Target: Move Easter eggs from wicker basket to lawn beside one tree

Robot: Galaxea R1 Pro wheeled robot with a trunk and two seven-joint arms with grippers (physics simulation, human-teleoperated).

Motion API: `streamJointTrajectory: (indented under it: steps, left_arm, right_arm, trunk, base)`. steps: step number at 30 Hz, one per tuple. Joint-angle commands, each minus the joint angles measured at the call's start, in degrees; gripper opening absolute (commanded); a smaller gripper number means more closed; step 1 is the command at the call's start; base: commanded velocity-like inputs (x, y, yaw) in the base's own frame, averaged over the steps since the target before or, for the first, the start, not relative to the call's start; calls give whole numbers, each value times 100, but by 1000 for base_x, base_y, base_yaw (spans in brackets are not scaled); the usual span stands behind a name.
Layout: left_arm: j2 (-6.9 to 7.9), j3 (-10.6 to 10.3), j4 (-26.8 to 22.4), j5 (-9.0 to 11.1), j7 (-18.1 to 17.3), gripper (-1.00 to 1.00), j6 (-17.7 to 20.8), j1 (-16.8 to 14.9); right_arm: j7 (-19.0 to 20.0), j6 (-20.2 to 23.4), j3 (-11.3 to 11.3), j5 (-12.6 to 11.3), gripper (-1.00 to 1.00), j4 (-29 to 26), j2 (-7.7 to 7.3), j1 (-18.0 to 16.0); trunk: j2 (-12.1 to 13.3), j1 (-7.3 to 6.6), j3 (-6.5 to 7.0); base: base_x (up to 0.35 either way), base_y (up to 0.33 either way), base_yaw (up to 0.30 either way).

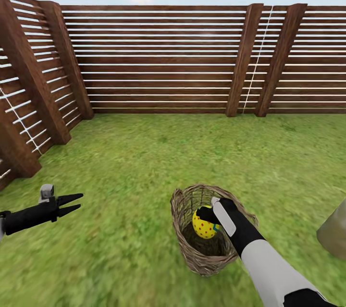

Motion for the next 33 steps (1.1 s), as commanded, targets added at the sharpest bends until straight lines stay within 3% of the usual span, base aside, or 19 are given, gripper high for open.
streamJointTrajectory:
  steps: [1, 33]
  left_arm:
    - [-3, 0, 1, 6, -11, 100, 44, -3]
    - [11, 16, 1, 10, -13, 100, 44, -3]
  right_arm:
    - [-57, 8, 18, -61, -100, -8, -5, -2]
    - [-57, -17, 35, -52, -100, -8, 45, 6]
  trunk:
    - [39, -26, 13]
    - [1323, -729, 859]
  base:
    - [-166, 0, 68]
    - [-46, 0, -13]
